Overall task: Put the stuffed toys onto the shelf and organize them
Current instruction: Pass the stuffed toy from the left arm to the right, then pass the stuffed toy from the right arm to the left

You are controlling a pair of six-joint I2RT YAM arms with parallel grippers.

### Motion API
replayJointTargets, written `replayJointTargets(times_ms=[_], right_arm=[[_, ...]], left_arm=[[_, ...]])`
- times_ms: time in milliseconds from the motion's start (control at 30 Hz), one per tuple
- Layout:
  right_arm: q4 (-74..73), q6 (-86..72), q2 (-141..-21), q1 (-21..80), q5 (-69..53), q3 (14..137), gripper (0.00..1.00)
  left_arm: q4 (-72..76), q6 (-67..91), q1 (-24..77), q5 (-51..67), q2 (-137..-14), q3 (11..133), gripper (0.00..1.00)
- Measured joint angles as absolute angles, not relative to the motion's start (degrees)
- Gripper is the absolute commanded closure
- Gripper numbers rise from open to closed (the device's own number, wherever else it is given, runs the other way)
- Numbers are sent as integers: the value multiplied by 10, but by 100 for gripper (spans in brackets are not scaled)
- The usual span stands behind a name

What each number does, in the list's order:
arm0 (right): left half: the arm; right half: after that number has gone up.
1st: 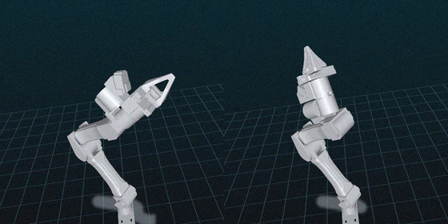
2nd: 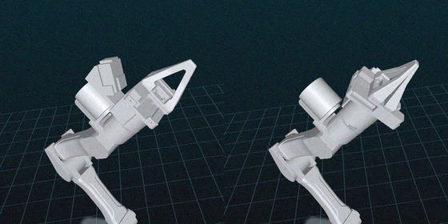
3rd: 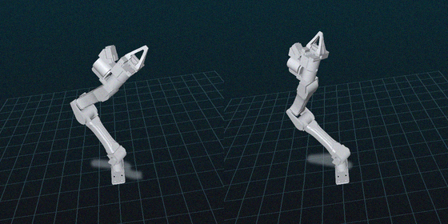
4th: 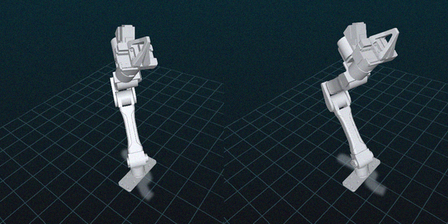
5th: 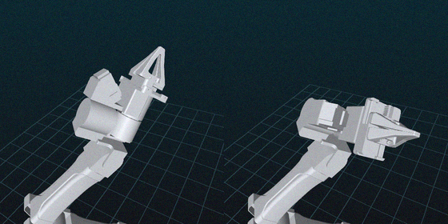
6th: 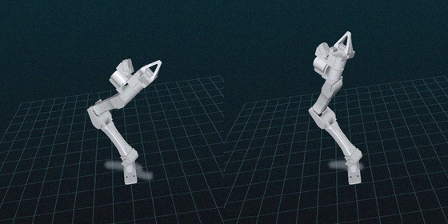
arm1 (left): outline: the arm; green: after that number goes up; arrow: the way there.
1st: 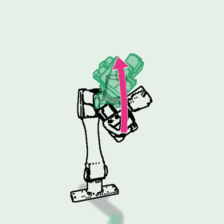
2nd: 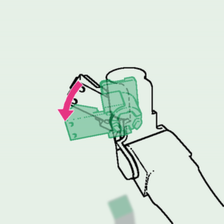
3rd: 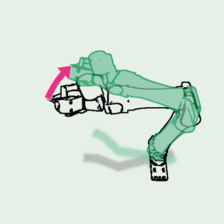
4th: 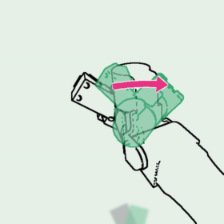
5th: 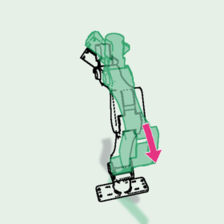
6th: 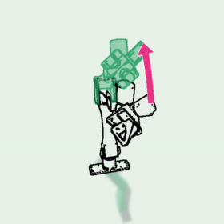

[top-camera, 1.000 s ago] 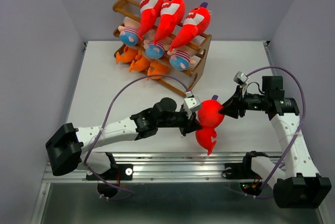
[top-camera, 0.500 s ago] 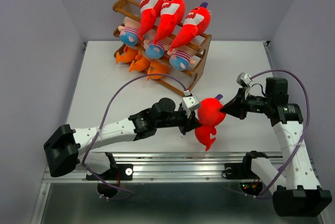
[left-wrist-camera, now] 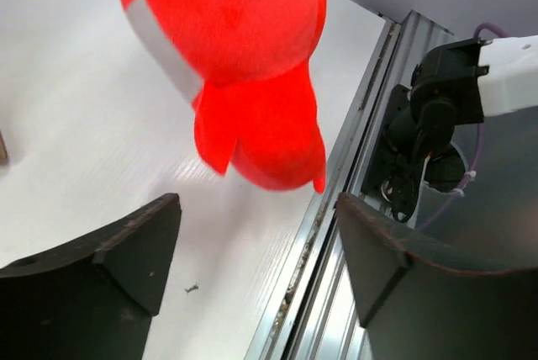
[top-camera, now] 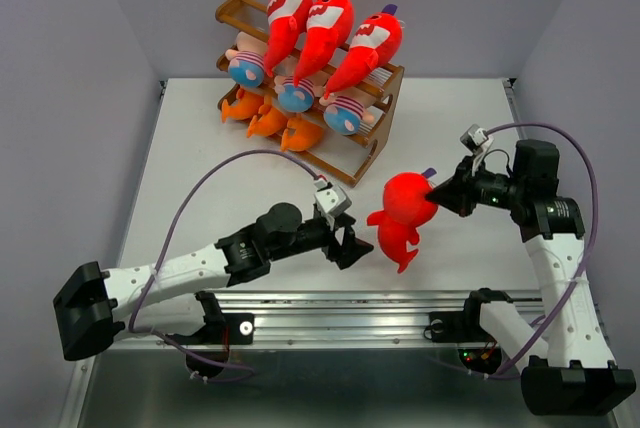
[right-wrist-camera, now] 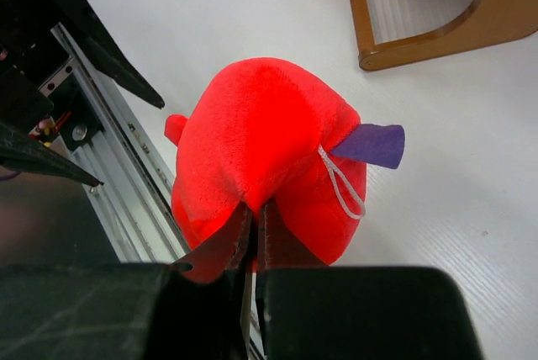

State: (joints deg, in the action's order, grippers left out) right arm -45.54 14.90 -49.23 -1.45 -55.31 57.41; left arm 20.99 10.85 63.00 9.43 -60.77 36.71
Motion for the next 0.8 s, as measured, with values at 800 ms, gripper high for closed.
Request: replayJointTargets(times_ms=[800], right_arm=[[-402,13,-532,-14,-539,636,99]], left_arm=[[402,189,630,13,-505,205,6]])
